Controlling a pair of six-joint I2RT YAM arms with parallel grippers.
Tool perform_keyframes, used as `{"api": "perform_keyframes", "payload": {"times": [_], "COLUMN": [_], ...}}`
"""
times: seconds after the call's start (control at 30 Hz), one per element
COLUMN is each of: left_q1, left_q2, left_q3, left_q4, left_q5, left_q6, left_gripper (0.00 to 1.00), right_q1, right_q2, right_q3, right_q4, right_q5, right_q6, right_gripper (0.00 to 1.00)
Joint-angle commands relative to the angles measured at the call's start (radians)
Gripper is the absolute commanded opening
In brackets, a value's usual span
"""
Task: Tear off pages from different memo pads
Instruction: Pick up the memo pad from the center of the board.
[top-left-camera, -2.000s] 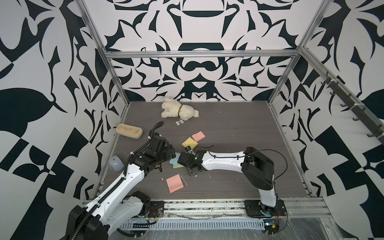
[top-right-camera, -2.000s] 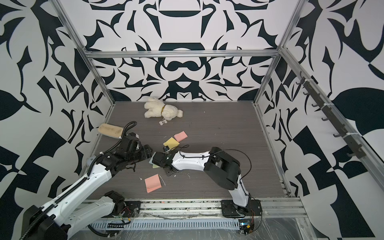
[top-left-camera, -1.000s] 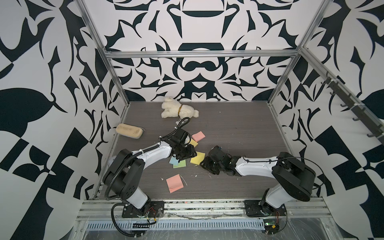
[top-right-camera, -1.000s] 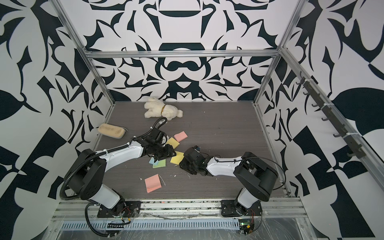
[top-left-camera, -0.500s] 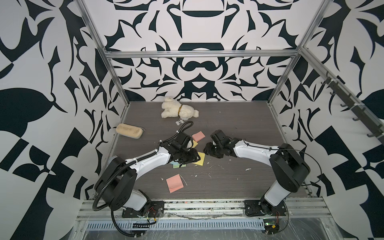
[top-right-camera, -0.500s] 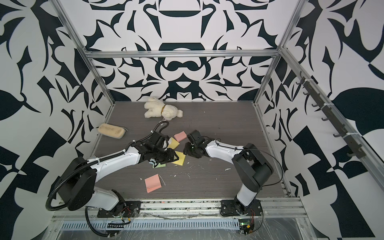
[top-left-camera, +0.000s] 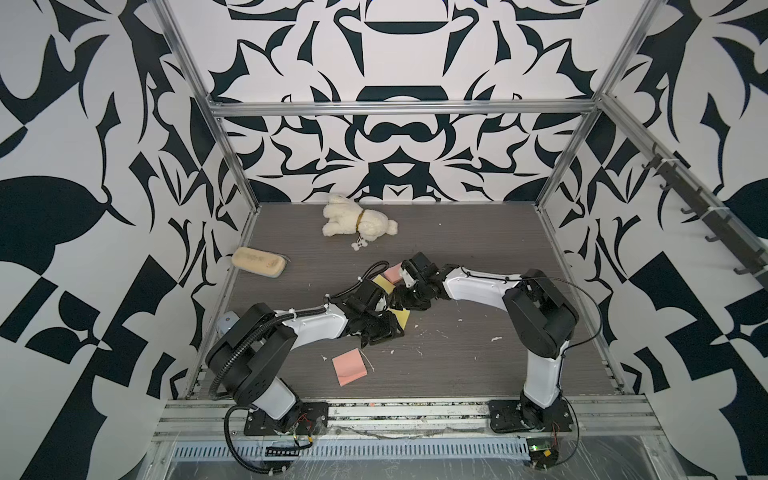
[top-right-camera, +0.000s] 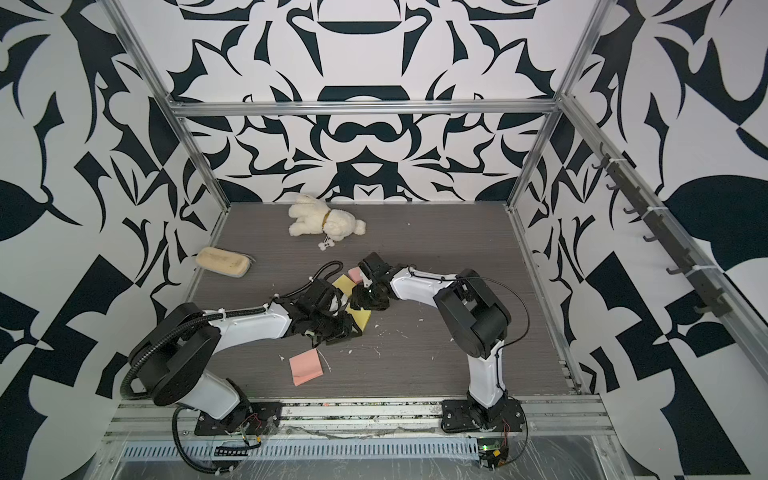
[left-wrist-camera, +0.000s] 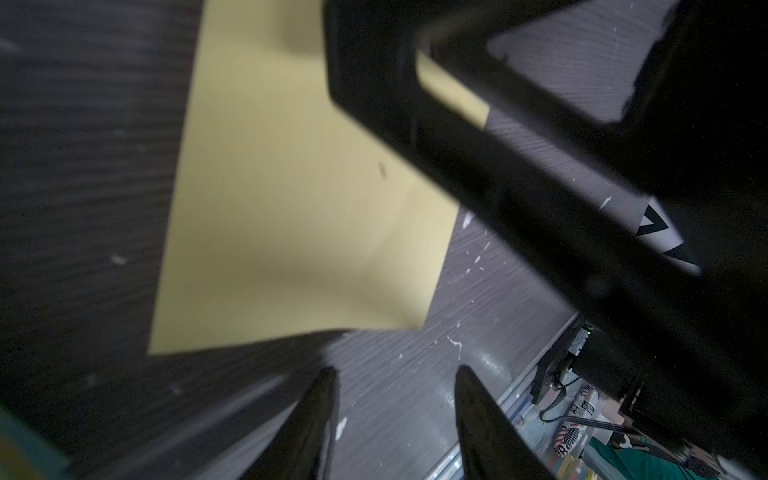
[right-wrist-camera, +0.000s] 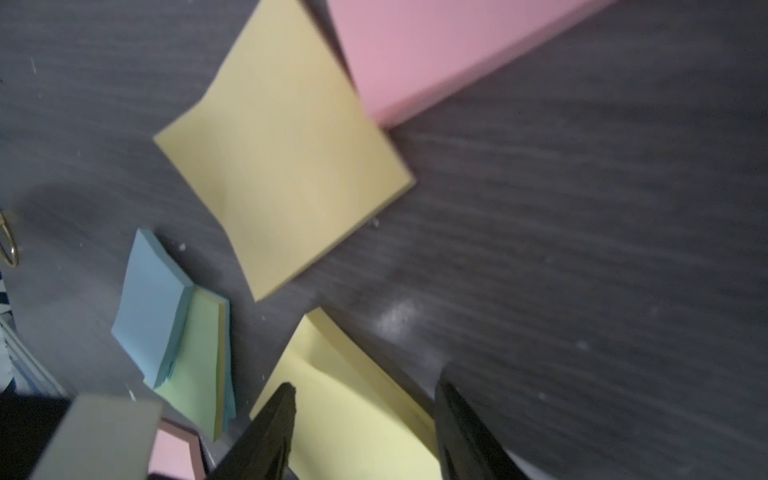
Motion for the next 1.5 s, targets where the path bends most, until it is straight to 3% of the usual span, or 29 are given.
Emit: {"api": "perform_keyframes", "payload": {"times": [0.0,0.2,0.4,0.8,1.23,1.47], "left_q1": [0.046,0.085,0.085,0.084,0.084,0.086], "left_q2": [-0.015,-0.077,-0.062,-0.035,-0.076,-0.124], "left_q3": [-0.024,-0.033,-0.047,-0.060,-0.050,-0.008], "left_q4": [0.002,-0.089,-0.068,-0.033,-0.054,-0.109], "left_q5": [-0.033,-0.091,-0.085,-0.067,-0.060,-0.066], "left_q6": [-0.017,0.024,0.021,0.022,0.028,0.043], "left_gripper": [0.45,0.41,0.40,0.36,0.36,0.41], "right_q1": [0.042,0.083,0.103,0.105,0.103,0.100], "right_q2": [-0.052,-0.126,-0.127,-0.153,-0.192,-0.210], "right_q3": [-0.094,-0.237,-0.297,-0.401,-0.428,-0.444], "right_q4": [-0.006,0.132,0.283,0.474,0.502,0.548], "right_q5": [-0.047,-0.032,-0.021,-0.046,-0.062,-0.077], "right_q6": [0.063,0.206,0.329,0.452,0.469,0.494], "right_gripper": [0.56,0.54,0.50,0.35,0.13,0.02]}}
